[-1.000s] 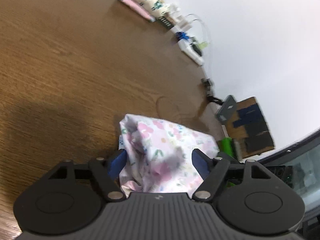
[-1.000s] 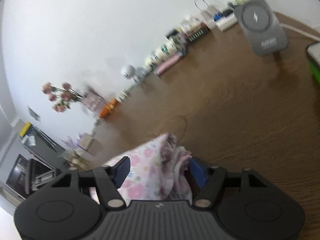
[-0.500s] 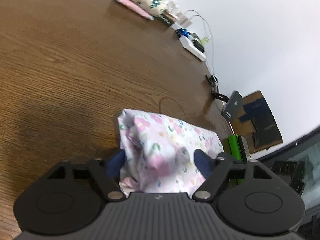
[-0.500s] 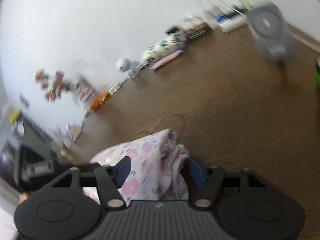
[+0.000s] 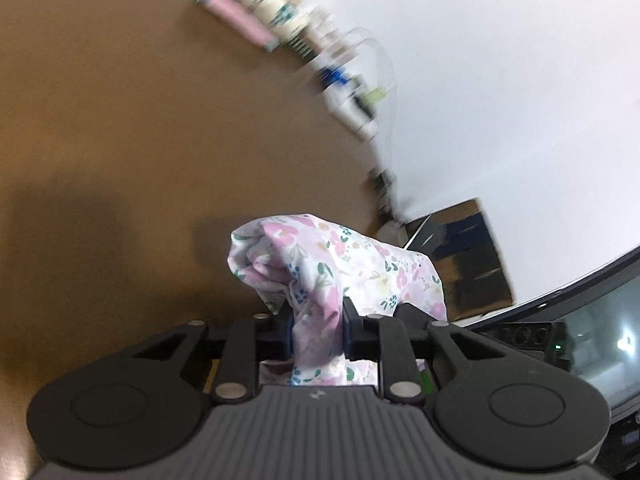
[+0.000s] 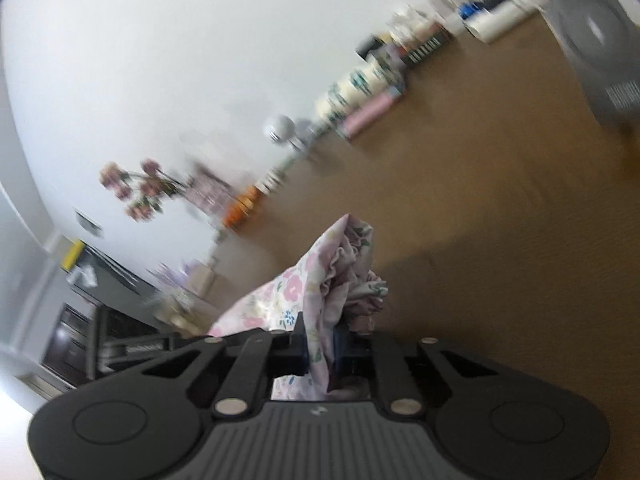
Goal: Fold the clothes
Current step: 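Lower the rolled dress onto the clothes stack and open both tools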
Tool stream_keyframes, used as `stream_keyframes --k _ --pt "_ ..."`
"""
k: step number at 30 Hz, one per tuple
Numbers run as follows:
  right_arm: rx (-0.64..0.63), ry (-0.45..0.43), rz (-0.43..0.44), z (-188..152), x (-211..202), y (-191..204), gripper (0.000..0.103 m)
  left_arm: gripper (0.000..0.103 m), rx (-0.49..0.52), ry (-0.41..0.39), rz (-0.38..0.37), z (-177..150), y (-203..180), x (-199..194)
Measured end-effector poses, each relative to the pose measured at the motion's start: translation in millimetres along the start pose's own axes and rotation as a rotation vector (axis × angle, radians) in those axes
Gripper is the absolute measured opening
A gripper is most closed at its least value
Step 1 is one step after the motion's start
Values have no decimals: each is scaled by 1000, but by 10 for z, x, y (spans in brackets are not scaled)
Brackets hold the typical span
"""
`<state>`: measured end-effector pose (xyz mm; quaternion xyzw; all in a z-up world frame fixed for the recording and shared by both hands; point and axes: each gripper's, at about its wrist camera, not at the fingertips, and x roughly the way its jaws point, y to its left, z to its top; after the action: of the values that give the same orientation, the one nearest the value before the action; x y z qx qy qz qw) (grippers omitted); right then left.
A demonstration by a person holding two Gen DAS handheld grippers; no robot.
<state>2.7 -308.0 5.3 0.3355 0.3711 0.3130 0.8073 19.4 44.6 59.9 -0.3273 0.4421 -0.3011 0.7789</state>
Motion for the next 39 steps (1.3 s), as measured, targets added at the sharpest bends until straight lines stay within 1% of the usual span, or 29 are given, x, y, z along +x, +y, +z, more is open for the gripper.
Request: stream_keyframes --k 3,6,9,13,15,17,19,21,22,24,25,26,27,28,30,32,33,36,38,39 --pt "-10 -35 48 437 53 164 10 21 47 -36 -37 520 -170 -20" --pt "4 -56 62 976 212 246 10 21 97 -65 -36 1140 -340 54" --pt "21 -94 62 1631 498 301 10 21 123 -94 -21 1819 -450 173" --pt "31 -130 51 2421 988 370 10 21 134 -119 5 2727 -460 377" --pt "25 -155 47 2793 1210 389 10 21 123 -147 -1 3143 -436 484" --pt "-8 -195 39 3115 1381 455 10 21 166 -186 -3 3524 -513 570" --pt "-63 -247 27 3397 1509 559 10 21 250 -243 -23 3821 -628 606" --pt "-133 -310 11 3620 1610 652 10 23 320 -305 -88 3952 -584 687" --pt "-171 -342 -1 3701 1653 687 10 23 328 -316 -115 3975 -481 766" --pt "-217 -357 -42 3732 1798 621 11 23 280 -310 -161 3963 -126 988" --pt "-237 -362 -61 3743 1874 583 11 23 246 -299 -173 3935 105 1122" --pt "-240 -348 -77 3713 1983 490 11 23 203 -283 -171 3907 336 1246" --pt "-231 -321 -96 3677 2111 378 11 23 142 -257 -157 3882 571 1361" --pt "-201 -276 -113 3650 2280 231 11 23 88 -237 -138 3860 765 1443" --pt "-131 -206 -127 3605 2547 -29 11 23 31 -228 -101 3831 983 1508" --pt "-67 -167 -120 3566 2719 -251 11 30 35 -211 -36 3824 1019 1543" --pt "-52 -165 -122 3548 2741 -302 11 38 41 -202 5 3813 1004 1559" --pt "-10 -157 -127 3495 2803 -452 12 43 96 -203 86 3763 967 1583" --pt "8 -141 -131 3465 2813 -501 20 47 90 -230 134 3709 956 1582" --pt "20 -130 -136 3454 2840 -524 27 50 77 -255 150 3697 954 1550"
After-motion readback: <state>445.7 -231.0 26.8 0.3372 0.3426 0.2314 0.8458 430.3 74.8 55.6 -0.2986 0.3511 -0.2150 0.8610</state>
